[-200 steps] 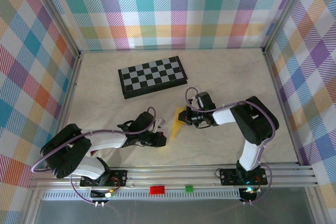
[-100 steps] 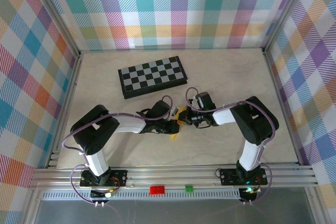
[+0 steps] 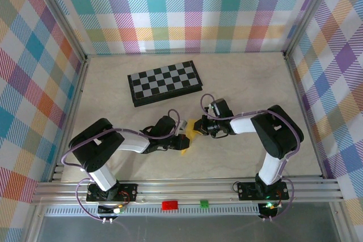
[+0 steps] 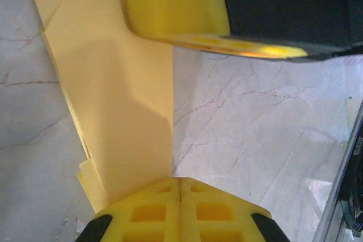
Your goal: Fold a paper plane with a square sheet of paper (pick it up from the middle)
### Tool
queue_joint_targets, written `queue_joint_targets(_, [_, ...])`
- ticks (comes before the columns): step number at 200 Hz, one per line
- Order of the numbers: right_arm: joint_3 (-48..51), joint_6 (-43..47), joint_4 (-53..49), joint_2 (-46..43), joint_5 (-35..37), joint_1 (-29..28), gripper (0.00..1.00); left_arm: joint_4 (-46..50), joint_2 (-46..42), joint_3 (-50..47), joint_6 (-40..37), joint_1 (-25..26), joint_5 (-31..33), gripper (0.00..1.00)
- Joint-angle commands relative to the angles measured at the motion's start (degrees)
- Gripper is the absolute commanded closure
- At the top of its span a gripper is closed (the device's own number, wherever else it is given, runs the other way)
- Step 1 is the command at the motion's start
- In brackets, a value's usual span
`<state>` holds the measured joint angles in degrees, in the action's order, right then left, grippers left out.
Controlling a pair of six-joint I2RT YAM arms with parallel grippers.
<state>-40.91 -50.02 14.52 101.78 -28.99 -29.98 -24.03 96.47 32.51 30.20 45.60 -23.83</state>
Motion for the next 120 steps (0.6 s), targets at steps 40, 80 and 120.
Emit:
queue_joint_targets(40, [-0.88, 1.82, -2.79, 3.14, 4.08, 0.45, 0.93, 11.54, 1.33, -2.03, -0.77, 0.29, -1.83, 1.0])
queue_joint_targets(80, [0.91, 1.42, -4.08, 3.17, 4.83, 0.45, 0.94, 14.72, -5.38, 1.84, -1.15, 0.26, -1.27, 0.93])
queue_joint_targets(120, [1.02, 0.89, -3.37, 3.52, 3.97, 0.45, 0.95, 16.91, -2.77, 8.35, -3.12, -0.02, 0.55, 0.92])
